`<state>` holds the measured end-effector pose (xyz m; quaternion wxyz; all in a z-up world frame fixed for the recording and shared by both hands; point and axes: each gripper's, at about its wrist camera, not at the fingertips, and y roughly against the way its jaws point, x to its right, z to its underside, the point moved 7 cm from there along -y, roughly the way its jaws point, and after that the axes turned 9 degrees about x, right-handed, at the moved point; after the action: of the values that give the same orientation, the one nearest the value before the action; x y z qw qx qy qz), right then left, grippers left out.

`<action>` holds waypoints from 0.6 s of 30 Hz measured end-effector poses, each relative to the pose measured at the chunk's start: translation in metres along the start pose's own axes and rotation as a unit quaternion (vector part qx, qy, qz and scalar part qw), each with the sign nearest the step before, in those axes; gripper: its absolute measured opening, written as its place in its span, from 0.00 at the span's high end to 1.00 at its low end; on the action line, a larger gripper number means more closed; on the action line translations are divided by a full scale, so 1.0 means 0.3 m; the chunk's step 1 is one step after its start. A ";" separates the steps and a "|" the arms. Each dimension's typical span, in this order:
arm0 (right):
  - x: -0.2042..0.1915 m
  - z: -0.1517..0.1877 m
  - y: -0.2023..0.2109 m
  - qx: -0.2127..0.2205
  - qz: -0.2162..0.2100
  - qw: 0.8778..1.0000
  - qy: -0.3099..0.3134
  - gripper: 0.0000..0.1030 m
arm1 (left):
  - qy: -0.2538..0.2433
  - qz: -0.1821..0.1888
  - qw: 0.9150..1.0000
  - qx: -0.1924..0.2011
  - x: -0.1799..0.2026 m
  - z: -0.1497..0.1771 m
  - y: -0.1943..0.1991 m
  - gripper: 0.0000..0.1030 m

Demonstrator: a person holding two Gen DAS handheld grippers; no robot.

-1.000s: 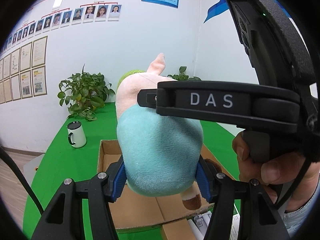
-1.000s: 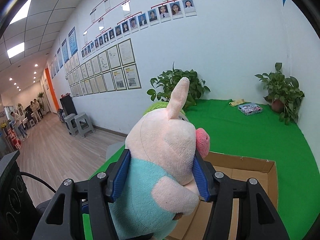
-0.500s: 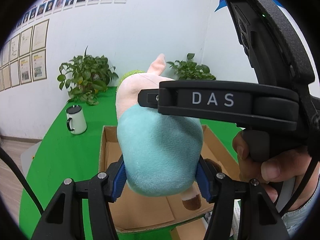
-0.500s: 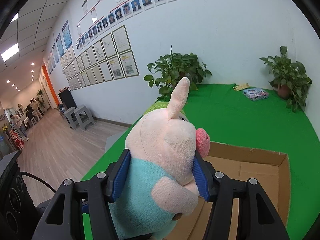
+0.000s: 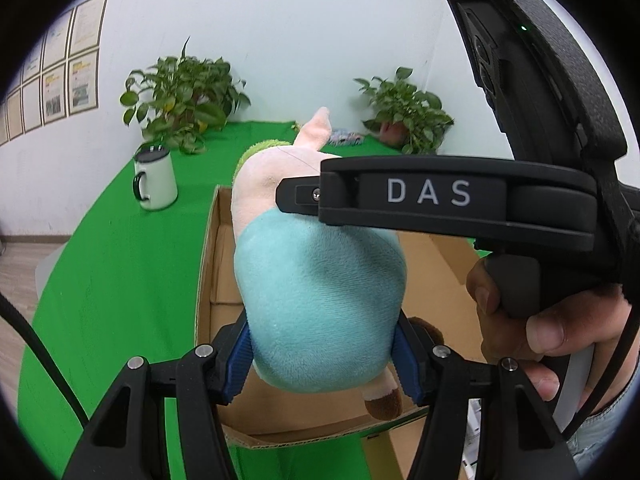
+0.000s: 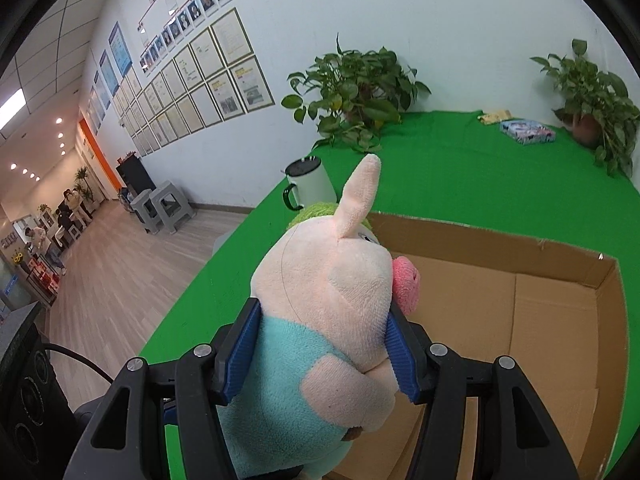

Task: Organize objects
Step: 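Lift the plush pig with the right gripper and carry it over the box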

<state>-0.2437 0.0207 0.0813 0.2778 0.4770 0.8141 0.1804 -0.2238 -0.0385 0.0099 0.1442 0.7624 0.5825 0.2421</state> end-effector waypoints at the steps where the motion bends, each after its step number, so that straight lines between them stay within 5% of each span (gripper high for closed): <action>1: 0.000 0.009 -0.018 -0.003 -0.001 1.000 -0.001 0.45 | 0.002 -0.001 1.000 -0.005 -0.009 0.009 -0.004 0.42; 18: 0.050 0.242 -0.392 -0.086 -0.017 0.996 -0.036 0.45 | 0.063 -0.021 0.993 -0.102 -0.120 0.171 -0.112 0.42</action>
<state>-0.2839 -0.0205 -0.0452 0.3497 0.4433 0.7934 0.2274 -0.2310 -0.0606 -0.0575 0.1891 0.7147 0.5783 0.3450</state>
